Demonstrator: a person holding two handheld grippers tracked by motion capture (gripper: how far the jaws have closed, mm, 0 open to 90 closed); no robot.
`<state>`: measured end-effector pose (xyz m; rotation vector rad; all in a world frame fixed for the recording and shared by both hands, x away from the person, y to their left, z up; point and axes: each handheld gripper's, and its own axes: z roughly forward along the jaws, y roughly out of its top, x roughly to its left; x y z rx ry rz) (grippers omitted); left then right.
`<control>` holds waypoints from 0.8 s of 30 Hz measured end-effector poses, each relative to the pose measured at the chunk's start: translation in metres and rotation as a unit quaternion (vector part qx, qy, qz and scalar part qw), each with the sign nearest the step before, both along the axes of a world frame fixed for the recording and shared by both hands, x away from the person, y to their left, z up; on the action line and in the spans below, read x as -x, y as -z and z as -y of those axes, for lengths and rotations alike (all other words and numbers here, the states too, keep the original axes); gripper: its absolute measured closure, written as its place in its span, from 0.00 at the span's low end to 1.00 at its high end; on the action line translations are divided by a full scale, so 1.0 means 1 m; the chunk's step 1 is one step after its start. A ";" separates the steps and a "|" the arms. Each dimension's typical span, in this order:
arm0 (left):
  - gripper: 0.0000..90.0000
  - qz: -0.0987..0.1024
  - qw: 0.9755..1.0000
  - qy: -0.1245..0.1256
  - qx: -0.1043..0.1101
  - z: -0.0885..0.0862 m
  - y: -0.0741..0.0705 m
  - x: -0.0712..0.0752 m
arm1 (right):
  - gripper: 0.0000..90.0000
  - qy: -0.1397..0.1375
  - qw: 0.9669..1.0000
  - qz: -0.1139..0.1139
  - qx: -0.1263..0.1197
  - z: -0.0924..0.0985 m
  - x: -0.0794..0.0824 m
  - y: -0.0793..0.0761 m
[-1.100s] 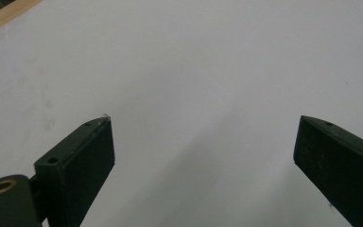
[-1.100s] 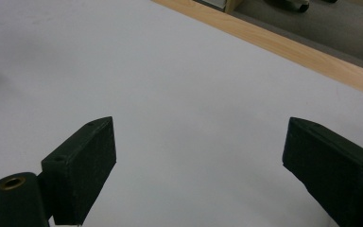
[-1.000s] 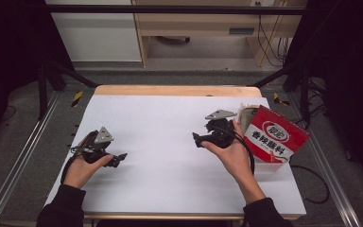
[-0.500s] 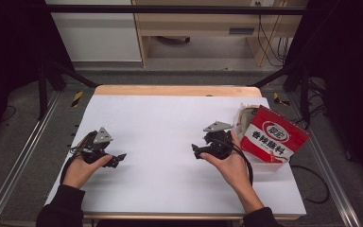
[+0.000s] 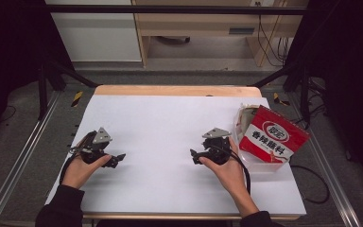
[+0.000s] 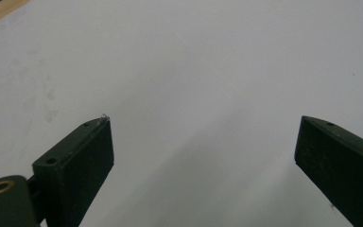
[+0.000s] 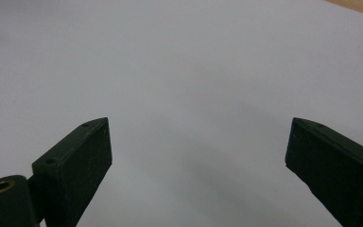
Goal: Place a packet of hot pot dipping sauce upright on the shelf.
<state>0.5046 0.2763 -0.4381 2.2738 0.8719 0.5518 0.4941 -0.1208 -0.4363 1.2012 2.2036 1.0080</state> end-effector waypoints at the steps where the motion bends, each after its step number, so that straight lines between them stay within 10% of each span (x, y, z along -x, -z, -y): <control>1: 0.06 0.000 1.000 0.000 0.001 0.000 0.000 0.000 | 0.09 0.000 1.000 0.000 0.000 -0.001 0.000 0.002; 24: 0.06 0.002 1.000 0.005 0.001 -0.001 -0.002 0.001 | 0.12 0.022 0.999 -0.025 -0.020 -0.001 -0.002 0.033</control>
